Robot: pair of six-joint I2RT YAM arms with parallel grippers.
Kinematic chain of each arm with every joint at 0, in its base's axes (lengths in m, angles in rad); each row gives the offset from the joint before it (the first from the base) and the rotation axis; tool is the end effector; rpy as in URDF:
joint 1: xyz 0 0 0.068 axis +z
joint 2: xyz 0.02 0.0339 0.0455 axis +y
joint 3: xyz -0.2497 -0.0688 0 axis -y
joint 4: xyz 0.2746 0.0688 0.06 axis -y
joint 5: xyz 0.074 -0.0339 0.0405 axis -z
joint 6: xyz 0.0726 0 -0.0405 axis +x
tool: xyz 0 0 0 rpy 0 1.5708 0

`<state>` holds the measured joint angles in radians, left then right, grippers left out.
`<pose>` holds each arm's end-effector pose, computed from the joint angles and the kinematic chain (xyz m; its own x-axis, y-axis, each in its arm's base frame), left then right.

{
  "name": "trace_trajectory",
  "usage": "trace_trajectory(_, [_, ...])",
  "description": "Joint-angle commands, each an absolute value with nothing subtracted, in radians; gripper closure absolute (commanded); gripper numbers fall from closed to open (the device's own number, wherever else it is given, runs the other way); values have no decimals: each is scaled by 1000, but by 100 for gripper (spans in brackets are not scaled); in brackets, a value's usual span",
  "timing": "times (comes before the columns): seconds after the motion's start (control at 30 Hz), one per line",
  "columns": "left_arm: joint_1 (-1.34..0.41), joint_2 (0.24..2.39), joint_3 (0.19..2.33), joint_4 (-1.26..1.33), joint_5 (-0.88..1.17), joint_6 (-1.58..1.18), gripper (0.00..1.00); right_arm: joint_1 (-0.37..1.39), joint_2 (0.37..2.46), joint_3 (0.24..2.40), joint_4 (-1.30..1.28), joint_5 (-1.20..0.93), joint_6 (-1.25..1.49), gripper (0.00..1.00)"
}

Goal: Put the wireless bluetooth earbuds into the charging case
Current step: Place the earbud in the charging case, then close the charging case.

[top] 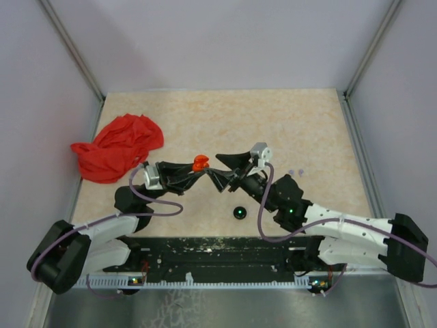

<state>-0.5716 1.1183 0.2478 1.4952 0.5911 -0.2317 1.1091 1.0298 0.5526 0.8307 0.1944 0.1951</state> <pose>0.1821 -0.1653 0.2453 0.2883 -0.4121 -0.8643 0.9202 0.3690 0.1310 0.1458 0.2616 0.3050 -0.0034 0.4202 -0.9074 -0.8125 0.5279 0.2475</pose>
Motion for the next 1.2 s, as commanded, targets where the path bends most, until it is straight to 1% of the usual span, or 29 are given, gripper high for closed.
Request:
trace_trajectory(0.0, [-574,1114,258,1522,619,-220,99,1010,959,687,580,20,208,40])
trace_trajectory(0.07, [-574,1113,263,1511,643,-207,99,966,940,708,512,-55,222,39])
trace_trajectory(0.17, [-571,1103,278,1457,690,-178,99,914,927,758,395,-165,206,34])
trace_trajectory(0.27, [-568,1092,304,1372,751,-143,99,850,937,805,294,-294,176,32])
trace_trajectory(0.43, [-552,1098,342,1307,882,-123,99,687,945,820,265,-634,213,32])
trace_trajectory(0.57, [-532,1114,369,1294,992,-137,99,635,963,842,227,-819,200,32])
trace_trajectory(0.67, [-522,1137,395,1296,1077,-153,99,632,990,861,203,-906,167,32])
trace_trajectory(0.77, [-520,1162,406,1314,1120,-173,99,632,1011,868,195,-935,149,31])
trace_trajectory(1.0, [-521,1204,417,1389,1169,-244,99,639,1073,885,217,-992,143,30])
trace_trajectory(1.17, [-520,1209,415,1396,1168,-244,99,681,1118,897,220,-1025,141,30])
